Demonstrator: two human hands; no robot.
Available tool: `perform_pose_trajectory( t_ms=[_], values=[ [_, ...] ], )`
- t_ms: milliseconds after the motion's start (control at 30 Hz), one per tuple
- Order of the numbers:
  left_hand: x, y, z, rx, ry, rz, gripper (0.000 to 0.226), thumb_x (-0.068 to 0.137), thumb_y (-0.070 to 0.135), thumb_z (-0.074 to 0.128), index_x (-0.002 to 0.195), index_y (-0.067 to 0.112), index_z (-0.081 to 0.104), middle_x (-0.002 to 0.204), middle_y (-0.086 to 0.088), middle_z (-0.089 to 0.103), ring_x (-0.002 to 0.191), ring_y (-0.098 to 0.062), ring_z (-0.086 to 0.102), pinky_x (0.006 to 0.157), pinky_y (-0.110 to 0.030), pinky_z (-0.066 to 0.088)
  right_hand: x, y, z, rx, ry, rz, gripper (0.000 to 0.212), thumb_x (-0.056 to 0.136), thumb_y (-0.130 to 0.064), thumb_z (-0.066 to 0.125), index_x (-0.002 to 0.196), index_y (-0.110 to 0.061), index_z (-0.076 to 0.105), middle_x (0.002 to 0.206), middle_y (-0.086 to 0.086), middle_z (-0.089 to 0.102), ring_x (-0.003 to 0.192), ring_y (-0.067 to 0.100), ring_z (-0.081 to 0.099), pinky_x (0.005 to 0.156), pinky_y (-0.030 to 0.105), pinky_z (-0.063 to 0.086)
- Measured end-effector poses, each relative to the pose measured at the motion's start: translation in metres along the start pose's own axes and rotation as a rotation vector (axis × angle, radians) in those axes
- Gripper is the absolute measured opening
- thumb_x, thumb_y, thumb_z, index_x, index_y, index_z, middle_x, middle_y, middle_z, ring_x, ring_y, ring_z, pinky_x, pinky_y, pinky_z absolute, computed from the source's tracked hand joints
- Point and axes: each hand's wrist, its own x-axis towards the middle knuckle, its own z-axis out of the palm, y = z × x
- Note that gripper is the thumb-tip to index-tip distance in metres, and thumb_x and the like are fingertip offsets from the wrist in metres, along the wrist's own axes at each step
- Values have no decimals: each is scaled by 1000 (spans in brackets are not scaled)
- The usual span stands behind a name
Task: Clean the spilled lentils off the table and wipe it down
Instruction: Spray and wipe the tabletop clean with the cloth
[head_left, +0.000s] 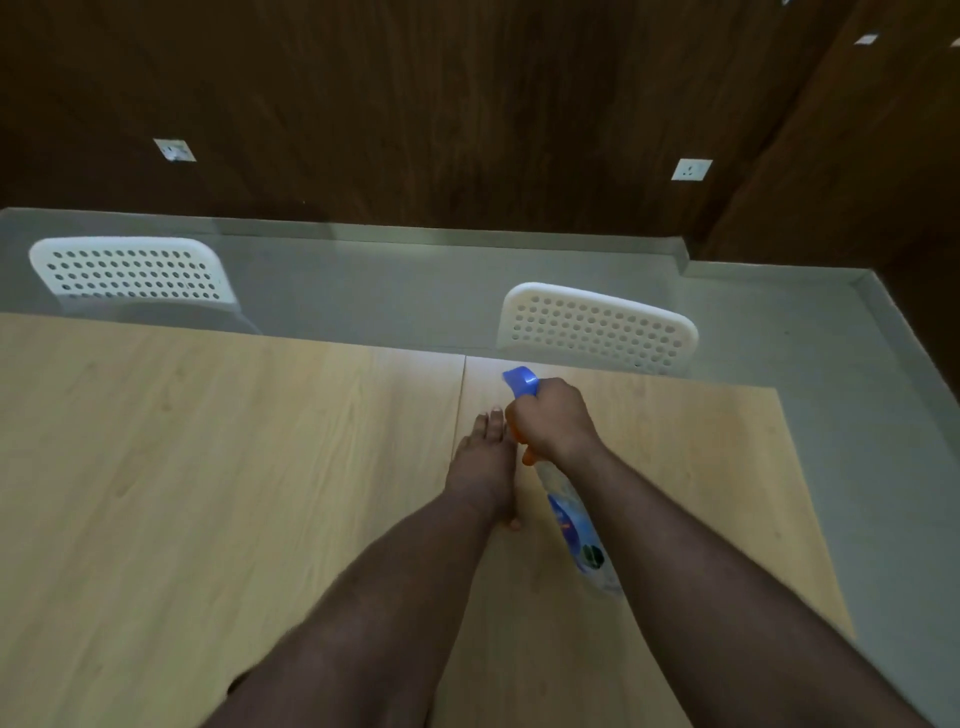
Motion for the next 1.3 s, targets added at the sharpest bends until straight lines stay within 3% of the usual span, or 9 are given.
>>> perform_pose_trajectory(
  t_ms=[267,400,533,667,767,900,1033,1167,1300],
  values=[
    [3,-9,-3,-10,-51,13,136,62,40,100,167,16,16,176,-6,9,163,-29,0,131,-47,17,44,-14,25,-132,-76,52,13,84,-19,58,86,-8,64,79,10,66,74,26,67,71,39,59],
    [8,-7,2,-10,-42,-14,142,63,37,100,168,16,8,177,-6,-2,162,-29,-9,132,-46,8,49,-16,23,-130,-52,83,10,83,-19,58,82,-9,61,79,9,65,72,24,64,59,32,48],
    [7,-3,6,5,-45,-18,145,68,35,98,168,18,-6,175,-6,-16,161,-29,-18,130,-47,2,45,-9,8,-123,-19,99,13,82,-21,58,85,-9,61,82,9,66,74,25,66,60,31,49],
    [0,20,5,-2,12,-57,117,89,17,80,167,14,-7,174,-12,-19,161,-33,-14,132,-48,9,42,14,-17,-91,26,143,17,80,-22,56,85,-7,62,84,11,70,73,28,70,63,37,59],
    [-6,46,12,-30,53,28,103,96,19,70,169,17,-3,175,-10,-15,162,-30,-12,132,-47,12,42,30,-39,-49,61,186,24,74,-24,53,87,-7,63,84,12,72,71,30,72,69,41,64],
    [-8,97,32,-141,-26,157,106,91,28,75,169,24,3,176,-6,-11,163,-27,-9,132,-45,16,40,64,-83,-35,140,234,18,75,-24,56,85,-9,60,83,11,68,72,31,70,66,37,60],
    [-6,127,58,50,-94,141,129,78,61,83,168,29,-3,172,-12,-25,157,-39,-26,128,-59,-5,41,105,-124,31,239,328,31,67,-27,52,87,-7,65,81,14,73,65,35,74,73,48,66],
    [-1,138,66,109,-100,83,138,72,62,87,168,28,-5,171,-16,-26,156,-42,-28,127,-62,-7,32,135,-170,86,328,408,22,78,-18,55,88,-1,66,76,17,73,47,33,71,59,40,64],
    [-4,142,65,117,-96,56,135,74,60,87,169,28,-5,172,-15,-24,157,-41,-25,129,-61,-2,18,163,-198,118,360,474,23,79,-12,54,88,4,67,65,20,72,48,33,71,63,42,64]
  ],
)
